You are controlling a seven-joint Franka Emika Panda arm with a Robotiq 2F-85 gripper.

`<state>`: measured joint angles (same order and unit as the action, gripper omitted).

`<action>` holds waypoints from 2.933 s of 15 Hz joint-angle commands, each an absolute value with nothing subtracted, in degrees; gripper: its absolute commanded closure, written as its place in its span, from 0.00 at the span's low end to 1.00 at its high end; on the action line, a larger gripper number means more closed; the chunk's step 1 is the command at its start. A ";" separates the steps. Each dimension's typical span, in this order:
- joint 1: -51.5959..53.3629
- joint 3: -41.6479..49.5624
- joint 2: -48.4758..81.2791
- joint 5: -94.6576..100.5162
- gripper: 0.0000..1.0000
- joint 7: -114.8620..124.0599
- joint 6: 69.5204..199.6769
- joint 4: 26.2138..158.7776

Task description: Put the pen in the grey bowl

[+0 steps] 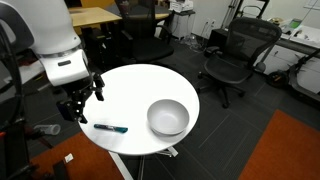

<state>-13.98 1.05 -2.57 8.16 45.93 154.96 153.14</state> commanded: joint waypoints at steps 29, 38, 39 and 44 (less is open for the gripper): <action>-5.14 8.98 22.13 -6.66 0.00 30.67 160.62 139.37; -4.05 9.94 25.21 -6.91 0.00 30.64 160.76 137.97; -4.21 9.78 25.42 -7.14 0.00 30.48 160.81 137.89; -4.44 9.60 26.27 -8.06 0.39 30.09 161.32 137.77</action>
<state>-5.21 8.95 25.41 -5.75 32.66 159.78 138.21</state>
